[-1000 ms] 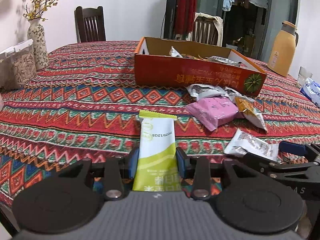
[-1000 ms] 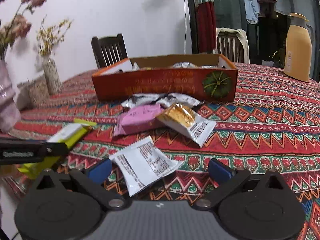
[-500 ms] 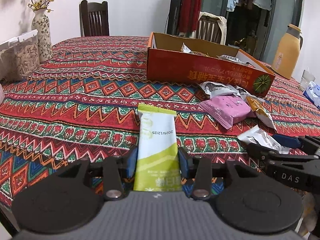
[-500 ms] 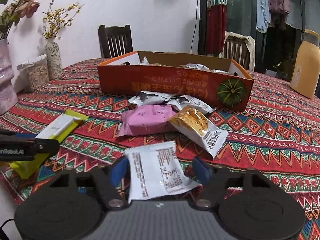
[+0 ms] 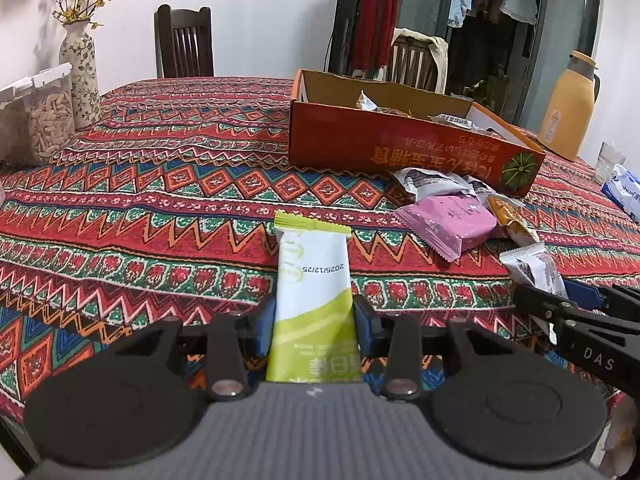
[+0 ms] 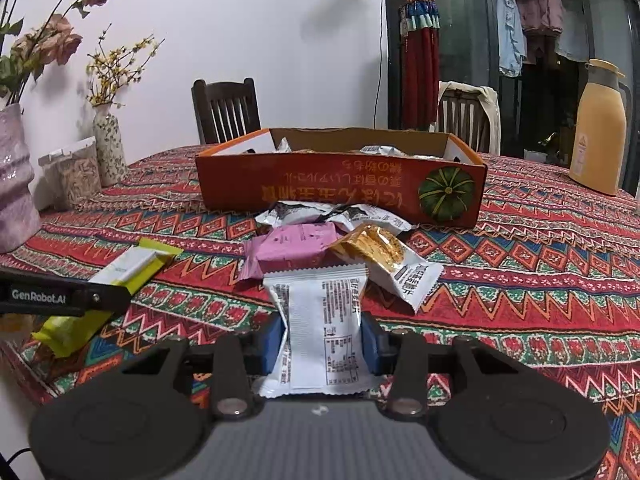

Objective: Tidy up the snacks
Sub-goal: 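Carry both snacks over the box and open both grippers to drop them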

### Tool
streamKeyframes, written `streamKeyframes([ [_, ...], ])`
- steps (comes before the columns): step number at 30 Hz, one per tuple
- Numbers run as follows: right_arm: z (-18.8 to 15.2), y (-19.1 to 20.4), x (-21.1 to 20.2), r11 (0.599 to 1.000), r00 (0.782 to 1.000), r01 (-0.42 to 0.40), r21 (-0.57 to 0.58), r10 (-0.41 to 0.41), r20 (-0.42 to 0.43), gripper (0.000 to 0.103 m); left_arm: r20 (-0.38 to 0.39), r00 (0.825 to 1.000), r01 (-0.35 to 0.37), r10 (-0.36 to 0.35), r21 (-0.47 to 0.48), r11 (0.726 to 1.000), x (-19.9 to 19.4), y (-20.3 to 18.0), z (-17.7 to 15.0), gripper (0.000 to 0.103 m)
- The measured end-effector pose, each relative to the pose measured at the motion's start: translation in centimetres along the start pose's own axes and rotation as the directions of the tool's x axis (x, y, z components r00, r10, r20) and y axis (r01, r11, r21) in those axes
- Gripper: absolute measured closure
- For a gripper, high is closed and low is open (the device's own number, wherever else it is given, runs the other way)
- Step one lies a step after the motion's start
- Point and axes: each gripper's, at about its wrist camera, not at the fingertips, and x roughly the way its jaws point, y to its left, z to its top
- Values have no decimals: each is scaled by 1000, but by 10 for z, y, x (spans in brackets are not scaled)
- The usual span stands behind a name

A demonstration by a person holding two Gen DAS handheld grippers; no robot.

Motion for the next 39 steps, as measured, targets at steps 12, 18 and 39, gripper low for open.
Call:
streamKeyframes([
  [12,11,-9,-13,999,997,31,17,-32,69,63,60,998,20,-21,22,1000,-9,-8,12,63],
  [18,17,-16,-17,998,994,49,28,-52,99,63,82,996,38,-41,35,999,-12,-16,19,64],
  [39,59,-30,-4,996,983,71,47,-78,166,63,163,984,69,-77,54,996,-8,-37,75,64],
])
